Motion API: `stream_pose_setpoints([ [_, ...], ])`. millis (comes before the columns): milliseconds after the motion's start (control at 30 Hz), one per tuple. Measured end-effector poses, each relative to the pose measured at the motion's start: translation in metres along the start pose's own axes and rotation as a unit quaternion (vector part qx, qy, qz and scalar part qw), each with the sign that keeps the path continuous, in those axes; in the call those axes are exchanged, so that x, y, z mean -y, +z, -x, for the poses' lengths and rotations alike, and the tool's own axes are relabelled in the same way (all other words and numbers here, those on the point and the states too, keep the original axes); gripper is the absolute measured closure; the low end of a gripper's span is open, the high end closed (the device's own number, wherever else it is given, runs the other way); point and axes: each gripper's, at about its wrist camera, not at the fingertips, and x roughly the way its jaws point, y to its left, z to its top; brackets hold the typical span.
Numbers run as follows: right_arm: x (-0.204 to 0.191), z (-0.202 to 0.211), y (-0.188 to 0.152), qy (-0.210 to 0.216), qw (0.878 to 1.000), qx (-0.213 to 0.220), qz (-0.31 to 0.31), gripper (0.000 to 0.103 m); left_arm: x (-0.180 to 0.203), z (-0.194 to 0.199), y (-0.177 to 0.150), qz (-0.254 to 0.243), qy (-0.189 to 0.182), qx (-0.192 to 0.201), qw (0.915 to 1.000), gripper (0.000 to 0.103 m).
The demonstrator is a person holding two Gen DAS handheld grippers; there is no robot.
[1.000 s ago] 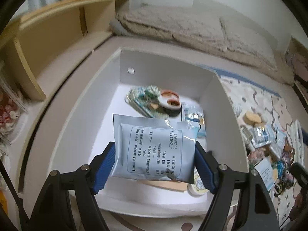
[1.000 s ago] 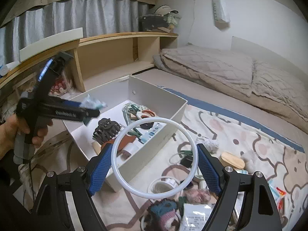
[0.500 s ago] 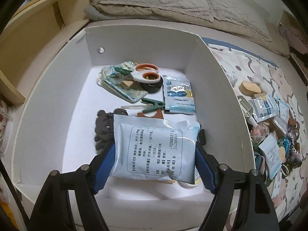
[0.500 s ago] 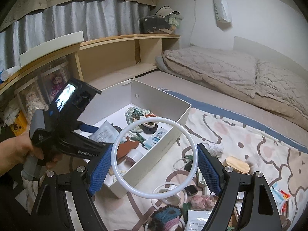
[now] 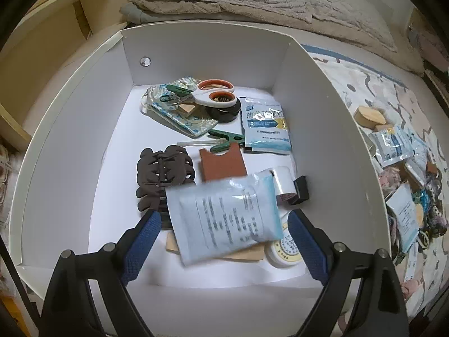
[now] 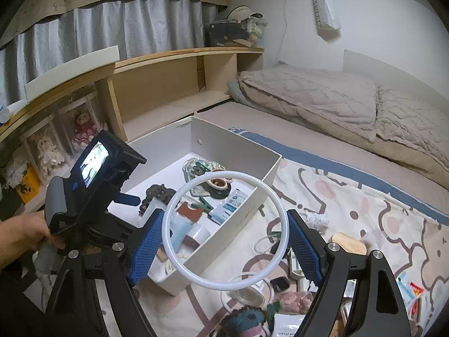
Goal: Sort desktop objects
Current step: 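Lower the white sachet into the box and open the left gripper, then lower the white ring into the box and open the right gripper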
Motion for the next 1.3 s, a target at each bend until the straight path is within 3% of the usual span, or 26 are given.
stream_pose_setpoints([
  [400,-0.015,-0.032,0.024,0.035,0.999,-0.023,0.005,0.018,-0.043,0.052,0.002,0.070,0.007,0.088,0.9936,0.010],
  [633,-0.039,-0.075,0.026,0.042,0.996,-0.076,0.028,0.018,-0.074,0.086,-0.007,0.104,0.024,0.144,0.9838,0.010],
  [800,-0.053,-0.106,0.023,0.041,0.990,-0.127,0.046,0.018,-0.082,0.096,-0.012,0.112,0.025,0.162,0.9800,0.010],
  [1000,-0.068,-0.135,0.019,0.010,0.978,-0.188,0.095,0.018,-0.084,0.104,-0.017,0.116,0.022,0.178,0.9770,0.010],
  [1300,-0.080,-0.176,0.005,-0.002,0.939,-0.306,0.158,0.018,-0.086,0.118,-0.017,0.122,0.012,0.202,0.9716,0.010],
])
